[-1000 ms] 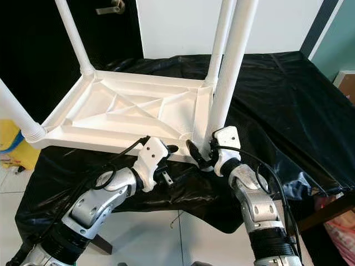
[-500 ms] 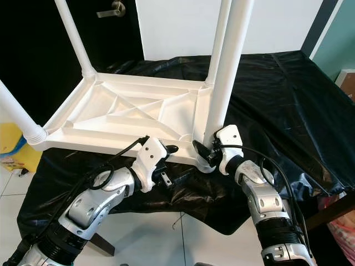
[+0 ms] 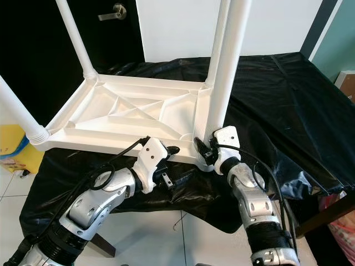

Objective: Building children table

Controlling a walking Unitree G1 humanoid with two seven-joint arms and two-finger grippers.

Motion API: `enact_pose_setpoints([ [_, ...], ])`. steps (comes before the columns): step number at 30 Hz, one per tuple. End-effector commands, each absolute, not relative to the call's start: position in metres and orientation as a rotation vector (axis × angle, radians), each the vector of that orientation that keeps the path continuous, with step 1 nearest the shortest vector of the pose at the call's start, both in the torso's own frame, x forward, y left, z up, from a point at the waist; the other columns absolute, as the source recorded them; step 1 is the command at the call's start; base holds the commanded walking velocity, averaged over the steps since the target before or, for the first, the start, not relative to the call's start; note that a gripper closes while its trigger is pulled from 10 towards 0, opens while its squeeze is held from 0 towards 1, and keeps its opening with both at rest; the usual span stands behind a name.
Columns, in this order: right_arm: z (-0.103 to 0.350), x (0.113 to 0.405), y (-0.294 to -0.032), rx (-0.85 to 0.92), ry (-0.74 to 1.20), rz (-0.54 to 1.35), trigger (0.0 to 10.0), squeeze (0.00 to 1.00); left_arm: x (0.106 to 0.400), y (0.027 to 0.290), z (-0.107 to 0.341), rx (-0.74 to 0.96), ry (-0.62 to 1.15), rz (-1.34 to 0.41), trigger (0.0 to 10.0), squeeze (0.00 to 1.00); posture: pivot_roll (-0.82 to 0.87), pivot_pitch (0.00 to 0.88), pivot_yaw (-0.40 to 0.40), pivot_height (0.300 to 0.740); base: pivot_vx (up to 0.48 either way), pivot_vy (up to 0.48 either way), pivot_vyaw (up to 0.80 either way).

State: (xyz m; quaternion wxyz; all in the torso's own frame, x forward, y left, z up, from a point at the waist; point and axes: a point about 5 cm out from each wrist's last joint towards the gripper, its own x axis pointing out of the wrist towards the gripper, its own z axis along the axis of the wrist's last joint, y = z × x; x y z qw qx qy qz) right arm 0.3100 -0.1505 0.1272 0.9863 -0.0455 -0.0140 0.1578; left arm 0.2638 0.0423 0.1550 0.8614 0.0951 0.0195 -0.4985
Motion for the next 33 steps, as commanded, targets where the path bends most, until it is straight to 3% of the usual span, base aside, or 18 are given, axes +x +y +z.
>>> enact_pose_setpoints([
  [1, 0.106, 0.303, -0.155, -0.085, 0.074, 0.235, 10.0, 0.00, 0.256, 0.039, 0.151, 0.202, 0.064, -1.147, 10.0, 0.00, -0.10, 0.052, 0.001, 0.740, 0.000, 0.000, 0.00],
  [5, 0.103, 0.300, -0.151, -0.072, 0.079, 0.185, 10.0, 0.00, 0.256, 0.038, 0.151, 0.199, 0.064, -1.146, 10.0, 0.00, -0.10, 0.052, 0.001, 0.740, 0.000, 0.000, 0.00],
  [12, 0.099, 0.294, -0.139, 0.022, 0.102, -0.076, 10.0, 0.00, 0.257, 0.039, 0.152, 0.199, 0.059, -1.134, 10.0, 0.00, -0.09, 0.051, -0.013, 0.740, 0.000, 0.000, 0.00],
  [29, 0.108, 0.296, -0.130, 0.039, 0.064, -0.077, 10.0, 0.00, 0.258, 0.040, 0.154, 0.192, 0.055, -1.116, 10.0, 0.00, -0.09, 0.069, -0.012, 0.740, 0.000, 0.000, 0.00],
  [30, 0.110, 0.296, -0.130, 0.037, 0.053, -0.068, 10.0, 0.82, 0.258, 0.040, 0.154, 0.191, 0.054, -1.115, 10.0, 0.00, -0.09, 0.070, -0.013, 0.740, 0.000, 0.000, 0.00],
  [31, 0.112, 0.296, -0.130, 0.035, 0.038, -0.045, 10.0, 1.00, 0.258, 0.040, 0.154, 0.190, 0.052, -1.114, 10.0, 0.00, -0.09, 0.071, -0.013, 0.740, 0.000, 0.000, 0.00],
  [33, 0.116, 0.296, -0.132, 0.032, 0.014, -0.020, 10.0, 1.00, 0.259, 0.040, 0.154, 0.189, 0.052, -1.113, 10.0, 0.00, -0.09, 0.071, -0.013, 0.740, 0.000, 0.000, 0.00],
])
